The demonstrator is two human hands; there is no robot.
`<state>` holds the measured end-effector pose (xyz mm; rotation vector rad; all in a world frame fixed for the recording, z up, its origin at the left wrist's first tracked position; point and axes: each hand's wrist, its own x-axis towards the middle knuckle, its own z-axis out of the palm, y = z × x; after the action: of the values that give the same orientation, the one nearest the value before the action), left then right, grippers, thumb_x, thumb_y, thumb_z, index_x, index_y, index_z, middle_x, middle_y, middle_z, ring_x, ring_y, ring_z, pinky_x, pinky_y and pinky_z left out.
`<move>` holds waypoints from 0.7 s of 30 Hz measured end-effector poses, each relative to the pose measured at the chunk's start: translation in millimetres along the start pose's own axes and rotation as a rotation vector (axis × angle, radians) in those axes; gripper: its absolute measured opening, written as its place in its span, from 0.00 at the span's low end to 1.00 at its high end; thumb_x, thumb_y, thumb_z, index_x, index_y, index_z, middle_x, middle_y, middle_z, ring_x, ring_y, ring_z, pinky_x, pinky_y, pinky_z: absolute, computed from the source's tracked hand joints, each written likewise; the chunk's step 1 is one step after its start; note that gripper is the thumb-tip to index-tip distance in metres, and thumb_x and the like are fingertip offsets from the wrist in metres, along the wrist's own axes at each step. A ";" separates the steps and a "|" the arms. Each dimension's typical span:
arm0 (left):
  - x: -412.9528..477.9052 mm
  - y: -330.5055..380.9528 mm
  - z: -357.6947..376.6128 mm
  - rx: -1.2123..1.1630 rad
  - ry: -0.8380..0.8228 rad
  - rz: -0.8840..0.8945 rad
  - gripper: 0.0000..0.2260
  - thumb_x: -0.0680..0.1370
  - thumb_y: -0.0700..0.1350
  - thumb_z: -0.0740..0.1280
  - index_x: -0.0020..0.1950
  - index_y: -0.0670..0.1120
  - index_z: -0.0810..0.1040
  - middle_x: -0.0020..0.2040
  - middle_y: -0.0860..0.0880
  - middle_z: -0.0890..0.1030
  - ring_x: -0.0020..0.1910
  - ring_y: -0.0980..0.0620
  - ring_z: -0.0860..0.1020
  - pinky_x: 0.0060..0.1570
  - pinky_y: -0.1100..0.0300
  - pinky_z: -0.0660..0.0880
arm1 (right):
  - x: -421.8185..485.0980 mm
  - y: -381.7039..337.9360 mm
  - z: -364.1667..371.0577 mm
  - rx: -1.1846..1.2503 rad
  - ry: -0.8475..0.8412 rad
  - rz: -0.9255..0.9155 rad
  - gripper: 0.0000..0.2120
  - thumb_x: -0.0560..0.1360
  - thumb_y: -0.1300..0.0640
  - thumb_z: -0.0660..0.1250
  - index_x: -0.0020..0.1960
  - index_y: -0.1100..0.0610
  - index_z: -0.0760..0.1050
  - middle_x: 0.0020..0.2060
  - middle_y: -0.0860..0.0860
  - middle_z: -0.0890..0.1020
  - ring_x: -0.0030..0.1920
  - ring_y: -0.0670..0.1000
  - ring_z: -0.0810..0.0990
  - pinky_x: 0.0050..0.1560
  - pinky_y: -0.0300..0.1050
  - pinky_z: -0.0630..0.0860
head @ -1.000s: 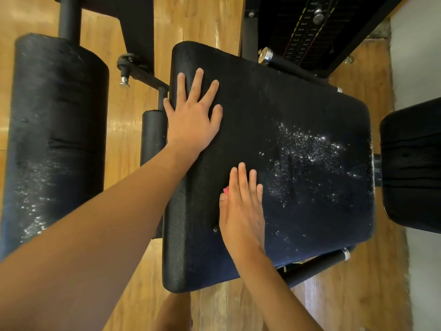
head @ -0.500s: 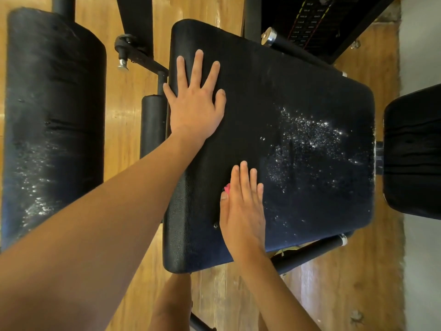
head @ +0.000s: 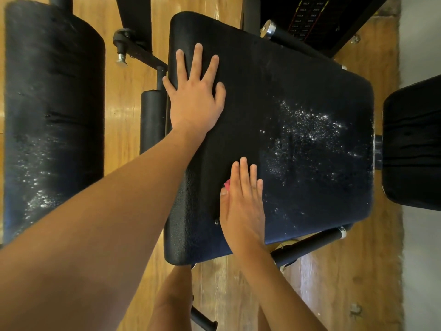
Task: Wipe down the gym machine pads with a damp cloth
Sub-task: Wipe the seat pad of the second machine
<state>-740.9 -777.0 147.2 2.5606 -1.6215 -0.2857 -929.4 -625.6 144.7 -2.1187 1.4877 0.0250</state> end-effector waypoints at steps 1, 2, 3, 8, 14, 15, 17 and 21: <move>0.1 -0.2 -0.1 -0.002 0.001 0.002 0.26 0.85 0.59 0.48 0.83 0.57 0.56 0.85 0.50 0.49 0.83 0.41 0.43 0.76 0.29 0.49 | -8.3 1.4 2.3 -0.006 0.005 -0.005 0.26 0.86 0.50 0.44 0.82 0.55 0.45 0.82 0.50 0.46 0.83 0.53 0.43 0.80 0.52 0.43; 0.5 -0.6 -0.1 -0.006 0.001 0.002 0.26 0.85 0.59 0.48 0.83 0.57 0.56 0.85 0.50 0.49 0.83 0.41 0.43 0.76 0.30 0.49 | -18.4 3.0 5.0 -0.014 0.013 -0.014 0.26 0.86 0.50 0.44 0.82 0.55 0.46 0.82 0.51 0.48 0.83 0.54 0.45 0.80 0.53 0.45; 0.6 -1.0 0.3 -0.008 0.003 0.002 0.26 0.85 0.59 0.48 0.83 0.57 0.56 0.85 0.50 0.49 0.83 0.41 0.43 0.76 0.30 0.49 | -29.7 5.0 8.3 -0.020 0.023 -0.024 0.25 0.86 0.50 0.45 0.82 0.56 0.48 0.82 0.52 0.51 0.83 0.55 0.48 0.81 0.54 0.46; 1.2 -1.4 1.9 -0.010 0.008 0.001 0.26 0.84 0.59 0.48 0.83 0.57 0.56 0.85 0.50 0.49 0.83 0.41 0.43 0.76 0.29 0.48 | -66.5 14.0 20.2 -0.012 0.037 -0.067 0.24 0.87 0.50 0.46 0.81 0.57 0.54 0.81 0.54 0.58 0.82 0.57 0.55 0.81 0.52 0.48; 0.9 -1.5 1.8 -0.018 0.010 0.002 0.26 0.84 0.59 0.48 0.83 0.57 0.57 0.85 0.50 0.50 0.83 0.41 0.44 0.76 0.29 0.49 | -34.0 11.0 10.9 -0.009 0.051 -0.094 0.25 0.87 0.50 0.44 0.81 0.58 0.54 0.82 0.54 0.57 0.83 0.55 0.50 0.82 0.52 0.47; 0.5 -1.6 1.9 -0.018 0.011 0.002 0.26 0.84 0.59 0.48 0.83 0.57 0.57 0.85 0.50 0.50 0.83 0.41 0.44 0.76 0.29 0.49 | -27.4 10.0 10.3 -0.010 0.053 -0.079 0.25 0.87 0.50 0.44 0.82 0.57 0.53 0.82 0.54 0.56 0.83 0.54 0.49 0.82 0.52 0.46; 0.0 -2.5 1.6 -0.020 0.012 0.000 0.26 0.84 0.59 0.48 0.83 0.57 0.57 0.85 0.50 0.50 0.83 0.41 0.44 0.76 0.29 0.49 | -21.5 6.6 11.2 -0.021 0.057 -0.056 0.25 0.87 0.50 0.45 0.82 0.57 0.53 0.83 0.53 0.55 0.83 0.54 0.48 0.82 0.53 0.46; -0.2 -2.5 2.7 -0.020 0.017 -0.003 0.26 0.84 0.59 0.48 0.83 0.58 0.57 0.85 0.50 0.50 0.83 0.41 0.44 0.76 0.29 0.49 | -34.9 7.7 15.2 -0.032 0.076 -0.055 0.25 0.87 0.50 0.46 0.82 0.57 0.52 0.82 0.53 0.56 0.83 0.54 0.49 0.82 0.51 0.46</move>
<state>-739.2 -775.8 144.1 2.5440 -1.6011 -0.2778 -945.3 -590.5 139.6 -2.2073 1.4805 -0.0527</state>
